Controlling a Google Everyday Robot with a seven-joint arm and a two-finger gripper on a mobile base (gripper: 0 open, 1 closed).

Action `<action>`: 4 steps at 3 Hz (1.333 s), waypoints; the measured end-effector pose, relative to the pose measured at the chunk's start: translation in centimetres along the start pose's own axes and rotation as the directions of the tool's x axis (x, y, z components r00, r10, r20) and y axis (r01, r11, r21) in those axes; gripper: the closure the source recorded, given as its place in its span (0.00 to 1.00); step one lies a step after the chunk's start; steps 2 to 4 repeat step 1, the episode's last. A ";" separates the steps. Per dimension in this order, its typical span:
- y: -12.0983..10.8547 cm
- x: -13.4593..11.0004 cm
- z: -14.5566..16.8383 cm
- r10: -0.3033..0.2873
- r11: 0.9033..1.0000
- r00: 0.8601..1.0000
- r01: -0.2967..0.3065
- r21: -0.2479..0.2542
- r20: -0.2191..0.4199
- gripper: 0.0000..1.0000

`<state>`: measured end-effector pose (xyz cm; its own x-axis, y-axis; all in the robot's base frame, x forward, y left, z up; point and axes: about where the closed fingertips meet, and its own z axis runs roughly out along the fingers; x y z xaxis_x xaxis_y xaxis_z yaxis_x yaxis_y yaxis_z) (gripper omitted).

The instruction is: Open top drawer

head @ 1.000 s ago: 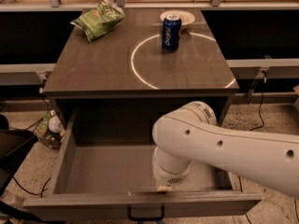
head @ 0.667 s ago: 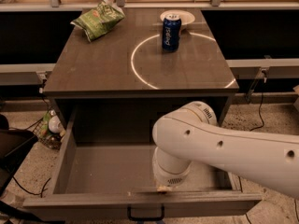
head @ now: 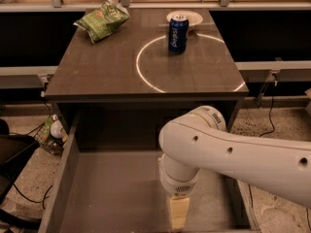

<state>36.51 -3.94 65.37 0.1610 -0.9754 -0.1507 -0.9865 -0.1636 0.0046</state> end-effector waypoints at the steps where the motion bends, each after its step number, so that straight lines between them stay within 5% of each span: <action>1: 0.0 0.0 0.0 0.000 1.000 1.000 0.000 0.000 0.000 0.00; 4: 0.0 0.0 0.0 0.000 1.000 1.000 0.000 0.000 0.000 0.00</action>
Offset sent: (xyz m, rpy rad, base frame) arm 0.0000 0.0000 0.0000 0.0000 0.0000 0.0000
